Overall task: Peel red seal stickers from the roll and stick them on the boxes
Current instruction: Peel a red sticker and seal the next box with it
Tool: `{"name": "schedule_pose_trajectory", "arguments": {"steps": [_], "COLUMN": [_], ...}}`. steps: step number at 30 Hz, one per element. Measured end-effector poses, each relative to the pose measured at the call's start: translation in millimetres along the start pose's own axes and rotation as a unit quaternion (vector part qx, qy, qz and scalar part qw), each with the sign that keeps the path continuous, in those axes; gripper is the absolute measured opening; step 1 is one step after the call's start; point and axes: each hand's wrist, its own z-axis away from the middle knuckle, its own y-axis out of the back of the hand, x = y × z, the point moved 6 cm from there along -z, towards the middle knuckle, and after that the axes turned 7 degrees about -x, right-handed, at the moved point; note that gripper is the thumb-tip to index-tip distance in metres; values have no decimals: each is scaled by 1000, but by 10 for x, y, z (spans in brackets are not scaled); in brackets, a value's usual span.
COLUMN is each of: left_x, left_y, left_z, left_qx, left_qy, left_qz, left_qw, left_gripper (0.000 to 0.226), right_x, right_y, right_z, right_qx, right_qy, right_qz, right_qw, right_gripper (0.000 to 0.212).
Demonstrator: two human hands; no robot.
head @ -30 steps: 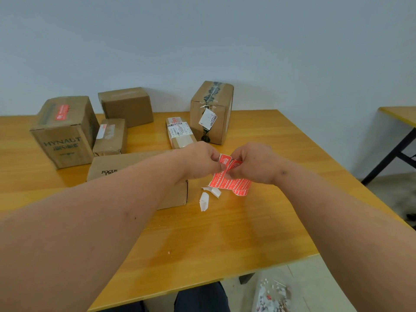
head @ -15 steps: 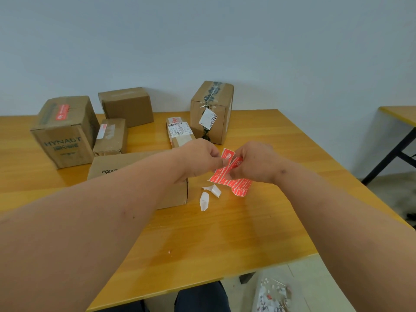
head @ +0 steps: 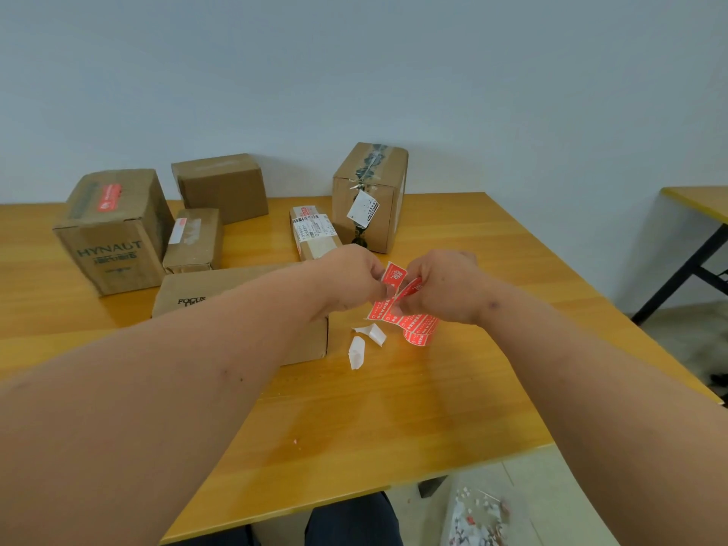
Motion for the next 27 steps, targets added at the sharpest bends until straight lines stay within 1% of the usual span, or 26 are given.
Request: {"name": "schedule_pose_trajectory", "arguments": {"steps": [2, 5, 8, 9, 11, 13, 16, 18, 22, 25, 27], "left_x": [-26, -44, -32, -36, -41, -39, -36, -49, -126, -163, -175], "left_y": [18, 33, 14, 3, -2, 0, 14, 29, 65, 85, 107], "left_z": [-3, 21, 55, 52, 39, 26, 9, -2, -41, -30, -31], "left_qx": [6, 2, -24, -32, -32, -15, 8, 20, 58, 83, 96], "left_qy": [0, -2, -4, -3, 1, 7, 17, 29, 57, 74, 80], "left_qz": [16, 26, 29, 27, 15, 10, 5, -1, -18, -25, -33], "left_qw": [1000, 1000, 999, 999, 999, 1000, 1000, 999, 997, 993, 992], "left_gripper": [39, 34, 40, 39, 22, 16, 21, 28, 24, 27, 24], "right_x": [-14, -10, 14, 21, 22, 20, 28, 27, 23, 29, 27], "right_y": [12, 9, 2, 1, -8, -17, 1, 17, 22, 27, 27], "right_z": [-15, -28, -33, -33, -36, -37, -29, -27, -17, 7, 22], "right_qx": [13, 24, 25, 24, 18, 12, 18, 26, 28, 23, 20], "right_qy": [10, 17, 15, 13, 10, 6, 4, 8, 10, 17, 20], "right_qz": [7, 11, 14, 13, 22, 40, 36, 21, 15, 4, 4], "right_qw": [1000, 1000, 999, 1000, 1000, 999, 999, 999, 999, 1000, 1000], "right_gripper": [13, 15, 19, 19, 18, 18, 14, 12, 12, 11, 11]}}
